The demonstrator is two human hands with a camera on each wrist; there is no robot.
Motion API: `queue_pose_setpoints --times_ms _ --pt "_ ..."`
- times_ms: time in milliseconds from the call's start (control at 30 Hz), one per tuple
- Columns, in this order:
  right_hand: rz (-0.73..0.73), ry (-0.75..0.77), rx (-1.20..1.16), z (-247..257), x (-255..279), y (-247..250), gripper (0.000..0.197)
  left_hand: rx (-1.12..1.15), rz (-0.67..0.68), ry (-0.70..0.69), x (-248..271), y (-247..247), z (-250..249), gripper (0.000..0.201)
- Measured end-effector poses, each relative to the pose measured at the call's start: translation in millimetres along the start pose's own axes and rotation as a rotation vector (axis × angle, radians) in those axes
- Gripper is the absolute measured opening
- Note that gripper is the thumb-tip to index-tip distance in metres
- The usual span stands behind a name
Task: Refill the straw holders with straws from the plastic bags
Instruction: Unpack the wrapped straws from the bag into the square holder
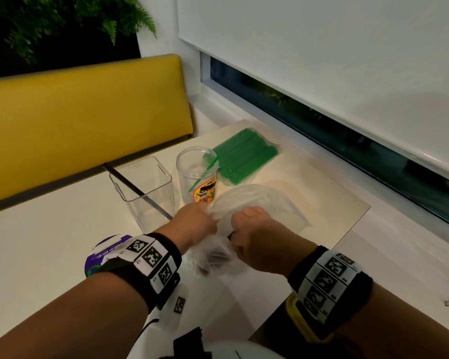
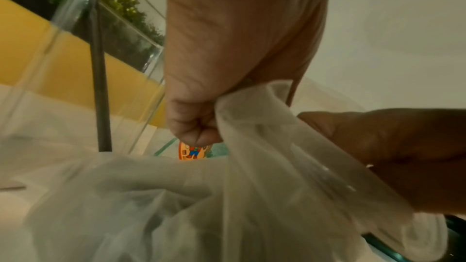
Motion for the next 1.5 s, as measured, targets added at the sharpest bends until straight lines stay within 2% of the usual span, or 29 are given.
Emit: queue_pose_setpoints --times_ms 67,133,167,233,333,433,500,600,667,700,733,800,867,900,967,1033,1100,1133,1233,1300,1333,1433,1500 --pt "0.123 0.047 -0.046 8 -1 -6 0.034 -0.166 -0.107 -0.030 1 11 -4 0.025" --pt "0.320 0.073 -0.035 18 3 -23 0.032 -0.225 -0.201 -0.044 3 23 -6 0.018" --pt "0.406 0.043 -0.057 18 8 -29 0.029 -0.261 -0.223 -0.048 4 25 -6 0.017" --pt "0.476 -0.070 -0.202 15 12 -33 0.025 -0.319 -0.223 -0.046 6 24 -4 0.020" --pt "0.470 -0.123 -0.322 18 14 -36 0.021 -0.290 -0.205 -0.006 10 22 4 0.021" --pt "0.427 -0.109 -0.308 21 14 -44 0.024 -0.034 -0.082 0.084 7 11 21 0.019" --pt "0.328 -0.086 -0.228 21 9 -40 0.026 0.116 0.021 0.109 0 -3 34 0.029" --pt "0.242 0.043 0.019 33 -1 -42 0.029 0.297 0.078 0.141 -12 -18 54 0.047" --pt "0.293 0.013 0.041 37 -5 -59 0.036 0.362 0.110 0.153 15 -13 33 0.054" --pt "0.381 -0.045 0.006 32 -4 -69 0.038 0.380 0.130 0.142 19 -13 30 0.054" --pt "0.440 -0.114 -0.084 28 -3 -76 0.036 0.389 0.176 0.133 24 -16 27 0.054" --pt "0.411 -0.122 -0.192 25 -5 -82 0.030 0.374 0.255 0.103 29 -16 26 0.061" --pt "0.467 -0.166 -0.199 20 -8 -92 0.026 0.320 0.264 0.103 26 -10 33 0.069" --pt "0.444 -0.186 -0.209 17 -11 -94 0.024 0.287 0.250 0.078 22 -7 37 0.071" --pt "0.297 -0.223 -0.310 11 -18 -86 0.016 0.220 0.198 0.015 17 1 35 0.074" --pt "0.174 -0.222 -0.275 4 -24 -78 0.015 0.095 0.140 -0.072 14 7 28 0.061" --pt "0.200 -0.174 -0.268 10 -24 -68 0.021 -0.039 0.123 -0.124 15 7 22 0.036" --pt "0.196 -0.162 -0.276 11 -24 -60 0.027 -0.049 0.121 -0.115 15 6 23 0.031" --pt "0.101 -0.194 -0.242 3 -25 -29 0.048 0.157 0.167 -0.059 12 4 33 0.039" --pt "0.067 -0.176 -0.158 -1 -26 -25 0.049 0.290 0.210 -0.069 12 10 31 0.037" --pt "0.078 -0.193 -0.147 -3 -26 -27 0.047 0.334 0.245 -0.078 12 13 30 0.037" --pt "0.267 -0.350 -0.210 -22 -22 -55 0.040 0.342 0.311 -0.072 13 17 30 0.048" --pt "0.320 -0.329 -0.156 -22 -22 -56 0.038 0.240 0.279 -0.068 12 21 35 0.052"
Point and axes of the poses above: each hand's wrist, its own x-axis away from the middle knuckle, its own y-axis out of the back of the hand, z = x × y, the point moved 9 cm from there along -x, towards the middle knuckle
